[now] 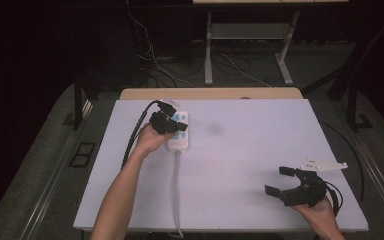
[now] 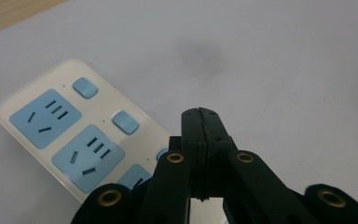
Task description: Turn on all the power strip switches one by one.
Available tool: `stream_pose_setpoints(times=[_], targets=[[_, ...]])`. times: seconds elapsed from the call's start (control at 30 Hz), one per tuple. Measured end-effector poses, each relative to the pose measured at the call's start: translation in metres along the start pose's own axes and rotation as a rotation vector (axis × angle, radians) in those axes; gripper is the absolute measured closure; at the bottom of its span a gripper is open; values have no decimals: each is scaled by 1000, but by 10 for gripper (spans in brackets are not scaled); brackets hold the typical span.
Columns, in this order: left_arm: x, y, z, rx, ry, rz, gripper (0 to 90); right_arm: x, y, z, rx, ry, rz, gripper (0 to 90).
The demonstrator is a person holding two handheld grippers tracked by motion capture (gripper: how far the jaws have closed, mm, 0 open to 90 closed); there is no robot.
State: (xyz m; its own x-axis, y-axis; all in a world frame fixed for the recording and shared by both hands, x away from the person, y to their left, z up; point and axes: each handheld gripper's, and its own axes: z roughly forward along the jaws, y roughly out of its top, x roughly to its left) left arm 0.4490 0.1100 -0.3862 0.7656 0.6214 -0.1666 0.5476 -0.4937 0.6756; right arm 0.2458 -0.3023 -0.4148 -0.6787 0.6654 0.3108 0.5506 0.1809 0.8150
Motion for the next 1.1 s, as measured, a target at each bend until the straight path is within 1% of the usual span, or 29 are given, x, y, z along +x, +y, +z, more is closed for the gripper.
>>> stream_pose_setpoints(times=[0.13,0.4,0.67,0.7,0.97,1.1], targets=[[1,-1,7,29,11,6,889,0,0,1,3,1,-5,4],[3,-4,16,42,12,-7,889,1,0,2,9,3,-9,4],[5,-8,23,76,29,-3,889,1,0,2,11,3,-13,4],[5,-8,23,72,30,-9,889,1,0,2,11,3,-13,4],[8,-10,21,73,40,-12,889,1,0,2,11,3,-16,4],[8,-12,20,59,41,-9,889,1,0,2,12,4,-16,4]])
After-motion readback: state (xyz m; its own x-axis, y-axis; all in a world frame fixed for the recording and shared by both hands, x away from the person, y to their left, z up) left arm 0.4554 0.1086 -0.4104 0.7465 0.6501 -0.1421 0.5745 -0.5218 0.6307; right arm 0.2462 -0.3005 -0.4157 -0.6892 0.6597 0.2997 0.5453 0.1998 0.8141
